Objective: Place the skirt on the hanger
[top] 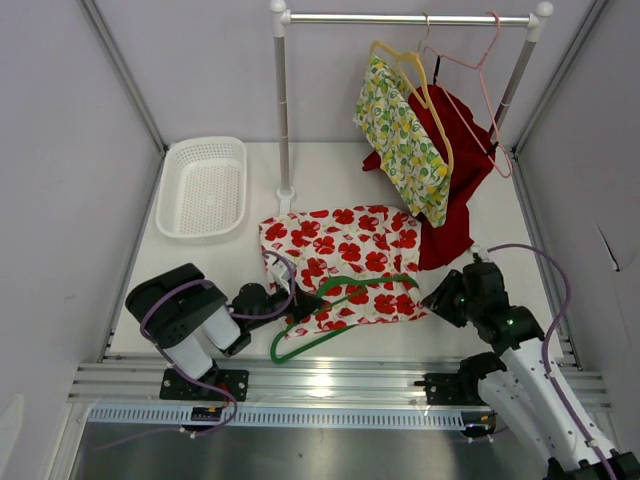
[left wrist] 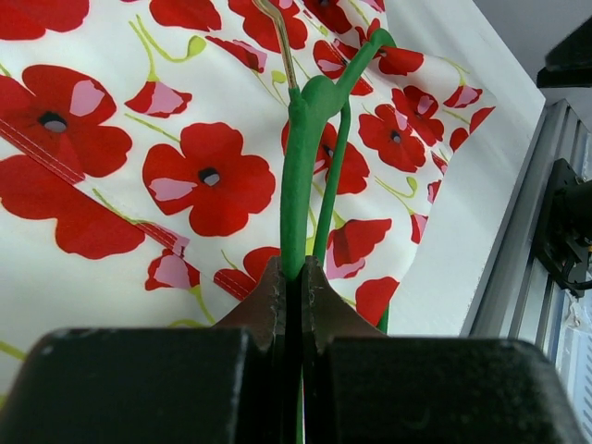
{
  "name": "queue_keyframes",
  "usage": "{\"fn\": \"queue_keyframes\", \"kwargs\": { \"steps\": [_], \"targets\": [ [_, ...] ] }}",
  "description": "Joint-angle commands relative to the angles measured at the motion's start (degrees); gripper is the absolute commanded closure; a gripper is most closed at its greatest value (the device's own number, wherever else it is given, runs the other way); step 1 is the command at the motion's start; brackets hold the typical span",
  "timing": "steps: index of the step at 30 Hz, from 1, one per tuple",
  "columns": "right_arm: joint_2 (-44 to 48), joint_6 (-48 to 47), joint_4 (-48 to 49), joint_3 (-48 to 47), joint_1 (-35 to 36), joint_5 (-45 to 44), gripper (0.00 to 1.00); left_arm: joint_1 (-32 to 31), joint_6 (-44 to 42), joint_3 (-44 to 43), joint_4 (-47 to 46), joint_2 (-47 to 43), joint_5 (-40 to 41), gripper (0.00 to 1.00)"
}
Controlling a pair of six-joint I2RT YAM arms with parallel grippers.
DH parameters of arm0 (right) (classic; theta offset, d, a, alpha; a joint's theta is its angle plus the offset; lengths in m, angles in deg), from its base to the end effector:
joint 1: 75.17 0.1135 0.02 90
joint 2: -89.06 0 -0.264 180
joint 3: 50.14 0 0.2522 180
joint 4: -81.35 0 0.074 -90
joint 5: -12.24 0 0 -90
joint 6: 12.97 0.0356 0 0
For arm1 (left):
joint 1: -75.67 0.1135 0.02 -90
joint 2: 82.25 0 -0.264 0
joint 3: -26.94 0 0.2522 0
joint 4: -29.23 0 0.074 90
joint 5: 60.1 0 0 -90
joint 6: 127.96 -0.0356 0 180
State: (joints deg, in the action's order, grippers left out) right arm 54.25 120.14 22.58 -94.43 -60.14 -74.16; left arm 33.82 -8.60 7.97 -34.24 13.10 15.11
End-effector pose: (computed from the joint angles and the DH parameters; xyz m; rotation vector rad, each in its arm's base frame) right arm 0.1186 0.0342 0.2227 0.5783 2.4329 0.5194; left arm 0.1501 -0.1467 0.1070 0.4069 1.8901 -1.0950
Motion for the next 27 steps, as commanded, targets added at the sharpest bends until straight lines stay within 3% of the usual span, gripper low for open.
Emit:
{"fn": "queue_keyframes", "kwargs": {
  "steps": [1,2,5,6,9,11,16,27],
  "targets": [
    [0.5,2.1,6.7,-1.5,11.7,-7.2,0.56,0.7,-6.2,1.0,0.7,1.2,4.7,1.00],
    [-0.3,4.3,8.2,-1.6,19.8,-10.4,0.55,0.7,-6.3,0.8,1.2,1.0,4.8,1.00],
    [-5.7,6.4,12.7,-3.2,32.5,-23.3,0.56,0.7,-7.2,0.2,3.1,0.1,4.5,1.00],
    [-7.3,6.1,14.8,-3.5,40.2,-25.9,0.56,0.7,-7.5,0.2,3.5,0.0,4.5,1.00],
    [-17.3,3.7,22.2,-6.0,50.5,-34.3,0.54,0.7,-7.7,-0.1,3.8,-0.1,4.4,1.00],
    [-26.4,1.7,28.2,-8.1,53.4,-37.1,0.54,0.7,-7.9,-0.4,4.2,-0.1,4.3,1.00],
    [-38.3,-5.3,41.8,-9.6,56.6,-37.6,0.52,0.7,-7.7,-0.4,3.5,0.7,4.0,1.00],
    [-52.8,-5.5,42.2,-14.6,56.6,-37.3,0.45,0.9,-7.7,-0.4,5.1,-0.6,4.0,1.00]
  ]
}}
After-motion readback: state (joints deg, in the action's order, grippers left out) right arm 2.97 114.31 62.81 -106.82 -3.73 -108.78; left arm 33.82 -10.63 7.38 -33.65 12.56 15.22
